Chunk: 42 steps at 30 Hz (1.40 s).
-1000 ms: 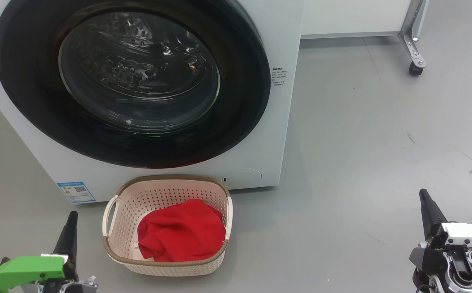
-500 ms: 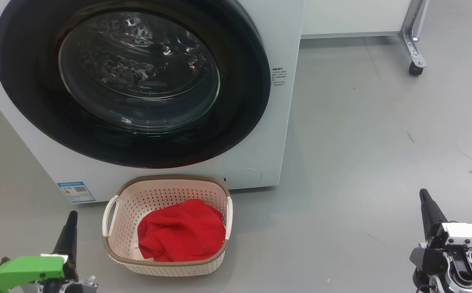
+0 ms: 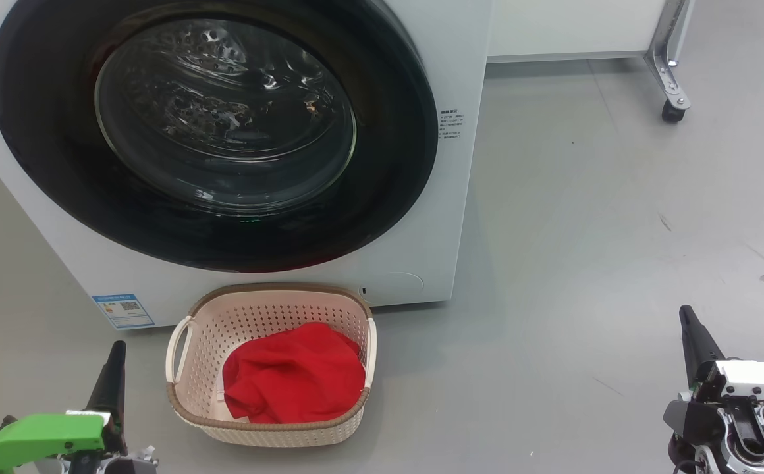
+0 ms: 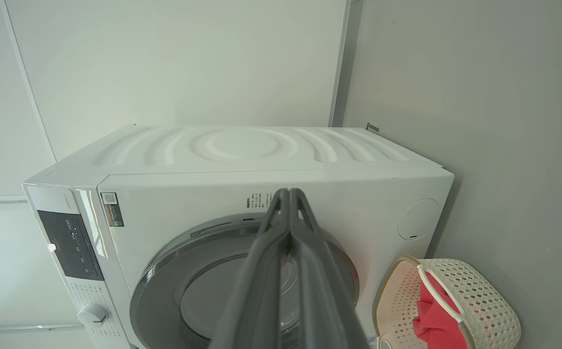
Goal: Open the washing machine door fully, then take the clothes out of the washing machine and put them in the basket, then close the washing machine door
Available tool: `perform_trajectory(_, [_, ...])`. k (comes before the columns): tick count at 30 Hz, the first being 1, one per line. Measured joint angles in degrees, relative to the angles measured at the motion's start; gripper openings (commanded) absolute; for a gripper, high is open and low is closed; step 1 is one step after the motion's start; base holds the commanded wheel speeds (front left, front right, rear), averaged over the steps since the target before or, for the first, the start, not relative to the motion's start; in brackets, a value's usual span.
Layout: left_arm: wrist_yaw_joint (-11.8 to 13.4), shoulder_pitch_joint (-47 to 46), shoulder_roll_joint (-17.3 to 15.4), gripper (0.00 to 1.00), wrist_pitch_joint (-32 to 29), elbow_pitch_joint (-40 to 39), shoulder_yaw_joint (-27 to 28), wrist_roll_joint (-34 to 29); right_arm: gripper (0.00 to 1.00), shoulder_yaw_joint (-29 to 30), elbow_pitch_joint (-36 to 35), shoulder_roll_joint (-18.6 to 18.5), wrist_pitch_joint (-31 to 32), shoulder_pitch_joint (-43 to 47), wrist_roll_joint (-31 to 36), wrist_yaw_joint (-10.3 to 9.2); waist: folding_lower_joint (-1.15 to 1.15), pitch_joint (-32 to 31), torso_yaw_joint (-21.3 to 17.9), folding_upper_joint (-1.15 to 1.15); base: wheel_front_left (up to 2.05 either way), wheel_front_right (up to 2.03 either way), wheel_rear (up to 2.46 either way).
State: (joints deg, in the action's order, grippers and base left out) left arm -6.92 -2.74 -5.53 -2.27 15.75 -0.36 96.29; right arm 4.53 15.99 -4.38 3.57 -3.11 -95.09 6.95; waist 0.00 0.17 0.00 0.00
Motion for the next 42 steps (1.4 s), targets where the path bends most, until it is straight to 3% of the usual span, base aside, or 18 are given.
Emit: perform_trajectory(42, [0.0, 0.0, 0.4, 0.0, -0.2, -0.2, 0.2, 0.0, 0.0, 0.2, -0.1, 0.2, 0.2, 0.0, 0.2, 0.0, 0.0, 0.0, 0.0, 0.0, 0.0, 0.0, 0.0])
